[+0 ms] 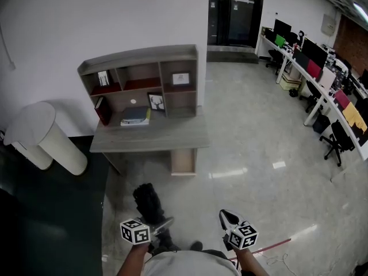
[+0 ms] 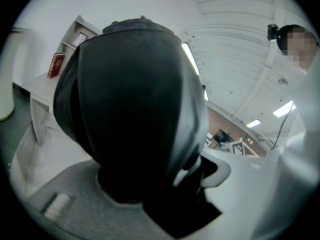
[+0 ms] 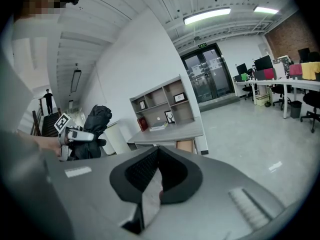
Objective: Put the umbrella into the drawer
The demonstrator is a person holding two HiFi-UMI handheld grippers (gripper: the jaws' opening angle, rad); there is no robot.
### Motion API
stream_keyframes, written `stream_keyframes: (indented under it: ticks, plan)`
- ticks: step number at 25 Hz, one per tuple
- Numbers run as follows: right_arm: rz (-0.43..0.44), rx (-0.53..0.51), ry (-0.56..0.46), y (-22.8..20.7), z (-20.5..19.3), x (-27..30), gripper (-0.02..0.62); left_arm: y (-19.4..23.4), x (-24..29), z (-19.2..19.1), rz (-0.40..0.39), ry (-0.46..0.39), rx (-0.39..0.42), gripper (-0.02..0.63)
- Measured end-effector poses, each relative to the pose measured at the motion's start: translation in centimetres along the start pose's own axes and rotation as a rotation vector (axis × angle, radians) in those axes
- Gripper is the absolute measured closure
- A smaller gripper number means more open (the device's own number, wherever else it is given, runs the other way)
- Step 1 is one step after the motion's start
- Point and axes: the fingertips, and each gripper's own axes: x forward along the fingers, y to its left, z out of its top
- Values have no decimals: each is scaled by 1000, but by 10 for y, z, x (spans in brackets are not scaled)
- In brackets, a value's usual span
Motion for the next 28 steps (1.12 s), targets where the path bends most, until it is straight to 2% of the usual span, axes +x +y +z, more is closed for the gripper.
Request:
stream_keyframes:
  ticks: [7,13,28]
  plan:
    - [-9,10,1,-21,-2,-9,600,-11,20,-13,-10,19,-17,321]
    - [-16,28,17,-29,-3,0,600,-6,30,-6,-15,24,-23,321]
    - [-59,16,71,-58,19,74,600,64,67,43,-30,44,-64,321]
